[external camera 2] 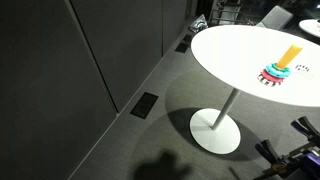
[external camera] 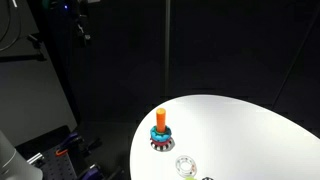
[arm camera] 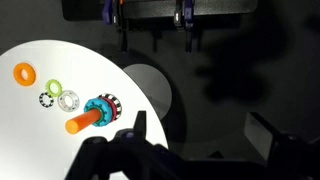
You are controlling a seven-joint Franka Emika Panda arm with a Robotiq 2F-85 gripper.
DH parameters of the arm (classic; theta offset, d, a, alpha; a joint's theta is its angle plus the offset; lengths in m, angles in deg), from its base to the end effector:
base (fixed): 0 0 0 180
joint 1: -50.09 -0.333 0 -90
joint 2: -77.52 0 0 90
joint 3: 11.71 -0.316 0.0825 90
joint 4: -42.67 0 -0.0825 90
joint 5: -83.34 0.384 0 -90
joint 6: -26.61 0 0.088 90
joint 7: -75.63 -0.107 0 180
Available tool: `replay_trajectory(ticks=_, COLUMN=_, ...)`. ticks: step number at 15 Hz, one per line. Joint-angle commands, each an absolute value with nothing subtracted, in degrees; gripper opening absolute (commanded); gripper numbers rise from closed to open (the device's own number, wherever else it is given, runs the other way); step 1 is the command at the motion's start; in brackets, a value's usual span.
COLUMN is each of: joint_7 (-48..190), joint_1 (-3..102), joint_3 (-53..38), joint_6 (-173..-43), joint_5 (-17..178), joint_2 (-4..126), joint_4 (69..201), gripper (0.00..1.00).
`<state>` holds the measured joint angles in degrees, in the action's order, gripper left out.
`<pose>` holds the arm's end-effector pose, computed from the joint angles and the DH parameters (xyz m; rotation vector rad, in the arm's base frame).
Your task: Put the clear item on the block
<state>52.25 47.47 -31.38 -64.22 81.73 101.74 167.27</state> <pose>0.3764 0.1691 0.5363 2.9111 -0.0834 -0.1649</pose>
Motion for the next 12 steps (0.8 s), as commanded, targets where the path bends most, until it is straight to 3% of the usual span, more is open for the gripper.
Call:
replay_trajectory(ticks=1, joint_7=51.6, joint_1=45.6, joint_3=-29.9, joint_6=-64.0, joint_5=81.2, joint_2=101.4, joint_4=167.0, gripper=1.00)
replay_trajectory(ticks=12, joint_7=51.5, joint_1=46.6, joint_3=-25.8, joint_6=-69.7, joint_5=82.8, joint_2=105.0, joint_4=169.4, gripper=1.00)
